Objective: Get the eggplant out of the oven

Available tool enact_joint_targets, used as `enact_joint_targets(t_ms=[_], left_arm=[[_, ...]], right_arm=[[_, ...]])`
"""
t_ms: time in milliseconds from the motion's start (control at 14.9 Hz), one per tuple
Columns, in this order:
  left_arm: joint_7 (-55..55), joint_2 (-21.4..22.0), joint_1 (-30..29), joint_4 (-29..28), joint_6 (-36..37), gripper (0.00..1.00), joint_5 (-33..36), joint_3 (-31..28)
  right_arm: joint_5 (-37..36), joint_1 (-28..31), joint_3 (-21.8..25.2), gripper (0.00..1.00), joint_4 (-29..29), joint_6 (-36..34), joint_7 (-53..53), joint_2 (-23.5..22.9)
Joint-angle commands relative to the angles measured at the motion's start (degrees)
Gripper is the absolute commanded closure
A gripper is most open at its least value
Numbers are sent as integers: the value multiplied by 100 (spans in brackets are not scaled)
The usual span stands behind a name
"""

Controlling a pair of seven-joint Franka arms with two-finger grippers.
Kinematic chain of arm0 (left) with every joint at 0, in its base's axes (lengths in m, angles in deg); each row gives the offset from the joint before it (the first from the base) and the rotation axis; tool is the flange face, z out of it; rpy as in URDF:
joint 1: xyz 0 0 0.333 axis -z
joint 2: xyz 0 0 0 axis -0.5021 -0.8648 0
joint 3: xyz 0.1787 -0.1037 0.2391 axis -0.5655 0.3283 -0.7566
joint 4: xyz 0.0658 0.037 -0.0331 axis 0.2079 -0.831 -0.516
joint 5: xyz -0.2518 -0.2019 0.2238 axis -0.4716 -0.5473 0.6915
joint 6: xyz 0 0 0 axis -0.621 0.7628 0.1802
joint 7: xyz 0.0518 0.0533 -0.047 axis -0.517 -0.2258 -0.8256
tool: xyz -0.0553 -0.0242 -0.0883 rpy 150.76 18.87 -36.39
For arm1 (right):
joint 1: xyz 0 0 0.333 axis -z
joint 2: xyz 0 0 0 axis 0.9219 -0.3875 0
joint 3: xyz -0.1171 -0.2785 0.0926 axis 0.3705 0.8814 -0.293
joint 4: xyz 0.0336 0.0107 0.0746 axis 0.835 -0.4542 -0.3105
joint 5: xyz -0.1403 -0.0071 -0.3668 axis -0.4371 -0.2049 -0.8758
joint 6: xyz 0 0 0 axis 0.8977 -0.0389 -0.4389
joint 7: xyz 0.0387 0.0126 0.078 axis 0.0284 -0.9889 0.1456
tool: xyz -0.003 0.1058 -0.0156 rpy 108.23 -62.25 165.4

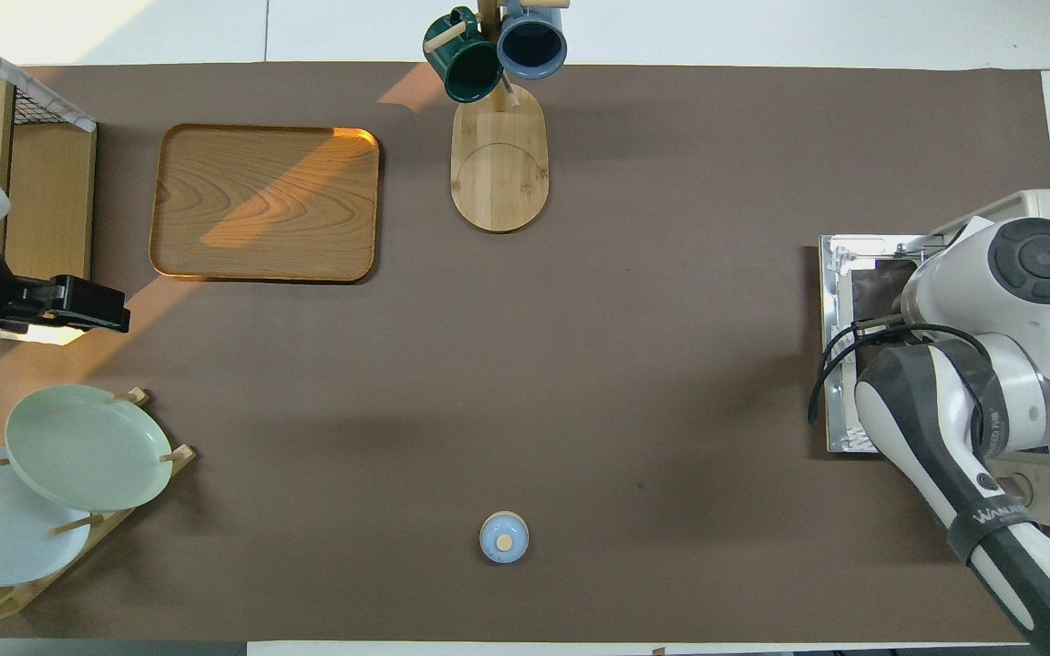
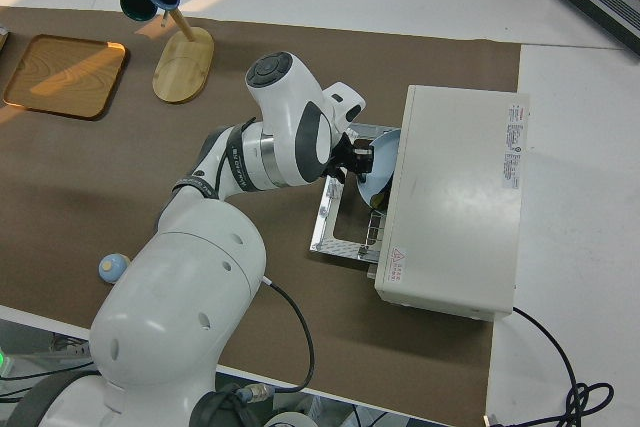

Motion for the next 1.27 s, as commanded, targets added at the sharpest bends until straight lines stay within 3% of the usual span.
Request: enact_joint_targets(t_ms=[0, 201, 402, 603, 736, 937, 1071, 1205], left_arm=[[20, 102, -65, -32, 56, 0, -34, 21], [20, 102, -65, -24, 48, 0, -34, 12], [20, 102, -57, -24, 30, 0, -34, 21], [12, 102, -65, -32, 30, 0, -43, 12], [3, 102, -65, -32, 21, 0, -43, 12], [29, 102, -74, -32, 21, 0, -34, 3], [12, 102, -126, -32, 13, 0, -34, -14], [-23, 102, -188, -32, -14, 0, -34, -14]], right_arm=[[-112, 49, -42, 100, -195, 27, 265, 226], [-393, -143, -112, 100, -3, -244, 257, 200], [-393, -1108, -113, 100, 279, -631, 21, 164], [-393, -2259, -113, 100, 454, -782, -1005, 112], [-323, -2998, -113, 100, 1172, -1350, -1910, -404], [-140, -3974, -130, 100, 3068, -2388, -3097, -1711], [325, -4187, -139, 100, 3767, -2348, -3713, -2346], [432, -4398, -226, 100, 3883, -1857, -4145, -2638]])
